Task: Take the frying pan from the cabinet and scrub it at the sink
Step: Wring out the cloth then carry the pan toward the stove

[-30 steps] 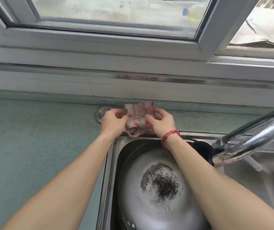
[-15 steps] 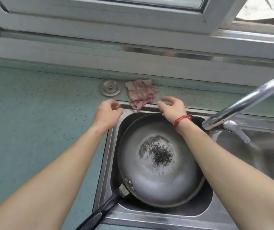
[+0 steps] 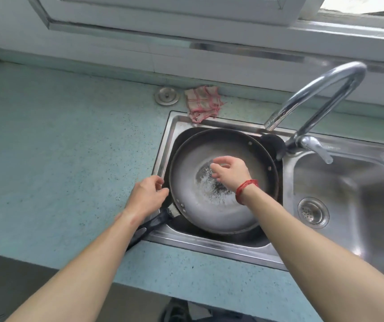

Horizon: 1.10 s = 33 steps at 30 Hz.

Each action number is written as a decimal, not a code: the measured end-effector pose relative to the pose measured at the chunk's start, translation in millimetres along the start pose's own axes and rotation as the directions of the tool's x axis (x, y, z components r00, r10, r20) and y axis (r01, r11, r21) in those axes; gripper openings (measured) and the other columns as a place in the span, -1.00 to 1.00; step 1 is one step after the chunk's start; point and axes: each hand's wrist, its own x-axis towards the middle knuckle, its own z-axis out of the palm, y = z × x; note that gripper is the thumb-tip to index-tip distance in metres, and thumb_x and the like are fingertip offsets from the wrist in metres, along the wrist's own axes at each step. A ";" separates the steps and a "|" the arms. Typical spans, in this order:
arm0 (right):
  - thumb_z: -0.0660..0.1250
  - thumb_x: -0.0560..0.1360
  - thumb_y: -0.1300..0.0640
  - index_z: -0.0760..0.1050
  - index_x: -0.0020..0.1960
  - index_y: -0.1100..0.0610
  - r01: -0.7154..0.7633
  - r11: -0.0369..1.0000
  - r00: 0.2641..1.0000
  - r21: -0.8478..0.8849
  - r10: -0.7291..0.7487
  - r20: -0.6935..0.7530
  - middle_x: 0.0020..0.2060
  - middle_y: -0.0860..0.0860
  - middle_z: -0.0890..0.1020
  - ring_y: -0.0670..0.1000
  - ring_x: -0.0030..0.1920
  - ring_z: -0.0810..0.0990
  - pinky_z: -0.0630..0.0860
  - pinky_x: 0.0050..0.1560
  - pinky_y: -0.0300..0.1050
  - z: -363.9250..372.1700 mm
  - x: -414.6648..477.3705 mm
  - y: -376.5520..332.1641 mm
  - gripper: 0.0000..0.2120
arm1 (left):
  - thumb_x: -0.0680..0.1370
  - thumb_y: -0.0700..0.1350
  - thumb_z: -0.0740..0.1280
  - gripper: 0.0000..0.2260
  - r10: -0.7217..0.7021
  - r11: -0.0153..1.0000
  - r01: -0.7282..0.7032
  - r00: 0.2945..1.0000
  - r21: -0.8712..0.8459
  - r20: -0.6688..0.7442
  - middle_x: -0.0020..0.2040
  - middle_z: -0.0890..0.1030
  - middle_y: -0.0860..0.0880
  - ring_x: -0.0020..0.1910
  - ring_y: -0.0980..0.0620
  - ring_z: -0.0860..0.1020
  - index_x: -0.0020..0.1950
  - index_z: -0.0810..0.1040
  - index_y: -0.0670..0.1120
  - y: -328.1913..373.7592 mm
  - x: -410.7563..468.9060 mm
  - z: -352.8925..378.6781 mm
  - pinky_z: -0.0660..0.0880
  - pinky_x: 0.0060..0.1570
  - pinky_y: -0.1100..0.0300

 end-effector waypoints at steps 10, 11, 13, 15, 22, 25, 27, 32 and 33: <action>0.36 0.51 0.16 0.57 0.08 0.10 -0.035 0.999 0.988 0.010 0.033 0.153 -0.12 0.07 0.67 -0.01 -0.24 0.66 0.65 0.03 0.07 21.1 -45.0 27.0 -0.85 | 0.44 0.12 0.37 -0.72 -0.019 0.937 0.040 0.998 0.348 -0.064 -0.05 0.53 -0.03 -0.01 -0.08 0.50 0.00 0.50 -0.04 -40.0 -68.0 13.4 0.46 -0.06 0.07; 0.35 0.52 0.17 0.58 0.09 0.12 -0.041 0.999 0.988 0.013 0.039 0.152 -0.13 0.08 0.67 -0.01 -0.24 0.65 0.64 0.01 0.06 20.2 -46.7 29.0 -0.84 | 0.43 0.11 0.37 -0.73 -0.029 0.925 0.053 0.997 0.376 -0.069 -0.07 0.51 -0.01 -0.03 -0.07 0.48 -0.04 0.47 -0.03 -43.5 -73.2 13.5 0.45 -0.10 0.07; 0.34 0.52 0.19 0.58 0.11 0.16 -0.056 0.998 0.987 0.014 0.053 0.154 -0.16 0.08 0.66 0.00 -0.24 0.64 0.63 0.00 0.04 18.5 -51.1 31.6 -0.83 | 0.41 0.07 0.39 -0.75 -0.022 0.910 0.050 0.997 0.412 -0.071 -0.10 0.49 0.00 -0.05 -0.06 0.47 -0.07 0.43 -0.02 -48.2 -79.8 13.4 0.41 -0.15 0.08; 0.33 0.52 0.20 0.58 0.09 0.16 -0.068 0.998 0.984 0.011 0.065 0.164 -0.17 0.09 0.66 0.00 -0.25 0.63 0.63 0.00 0.03 18.5 -55.6 34.4 -0.84 | 0.40 -0.01 0.42 -0.76 -0.020 0.909 0.041 0.998 0.414 -0.055 -0.09 0.49 -0.01 -0.06 -0.05 0.48 -0.05 0.43 -0.03 -49.5 -80.6 12.7 0.40 -0.17 0.10; 0.33 0.52 0.23 0.59 0.09 0.22 -0.071 0.997 0.971 -0.020 0.073 0.228 -0.19 0.11 0.65 -0.01 -0.29 0.62 0.60 -0.13 -0.09 25.3 -66.8 36.8 -0.83 | 0.40 -0.15 0.37 -0.83 -0.066 0.893 0.030 0.996 0.448 0.065 -0.12 0.57 -0.05 -0.12 -0.09 0.54 -0.04 0.47 -0.05 -43.6 -73.9 1.0 0.45 -0.22 0.09; 0.34 0.53 0.22 0.59 0.05 0.18 -0.047 0.998 0.966 -0.028 0.053 0.252 -0.21 0.09 0.65 -0.02 -0.30 0.62 0.61 -0.15 -0.12 27.3 -69.6 34.8 -0.88 | 0.36 -0.17 0.33 -0.86 -0.035 0.862 -0.015 0.995 0.506 0.090 -0.20 0.57 -0.03 -0.18 -0.08 0.55 -0.10 0.51 -0.02 -39.5 -75.6 -1.9 0.39 -0.28 0.14; 0.34 0.53 0.21 0.58 -0.05 0.12 -0.032 0.999 0.963 -0.033 0.040 0.266 -0.22 0.08 0.66 -0.03 -0.31 0.62 0.62 -0.13 -0.12 28.1 -72.8 33.7 -0.95 | 0.33 -0.17 0.29 -0.91 -0.037 0.863 -0.027 0.992 0.504 0.117 -0.30 0.54 -0.01 -0.27 -0.04 0.53 -0.20 0.49 -0.02 -35.3 -78.2 -5.0 0.35 -0.35 0.18; 0.33 0.54 0.23 0.57 -0.11 0.11 -0.019 0.999 0.949 -0.026 0.027 0.315 -0.24 0.09 0.66 -0.01 -0.28 0.61 0.60 -0.20 -0.20 25.5 -86.6 34.7 -0.91 | 0.33 -0.19 0.25 -0.92 -0.089 0.948 0.022 0.976 0.316 0.200 -0.36 0.55 -0.01 -0.47 0.03 0.50 -0.22 0.46 -0.04 -29.1 -87.8 -14.4 0.40 -0.46 0.22; 0.33 0.55 0.24 0.58 -0.09 0.13 -0.016 0.999 0.949 -0.032 0.025 0.315 -0.24 0.09 0.66 -0.01 -0.27 0.61 0.60 -0.20 -0.21 24.4 -88.6 36.2 -0.93 | 0.33 -0.19 0.27 -0.91 -0.111 0.970 0.058 0.969 0.235 0.223 -0.35 0.58 -0.03 -0.52 0.03 0.50 -0.19 0.49 -0.06 -28.6 -90.4 -15.4 0.42 -0.49 0.21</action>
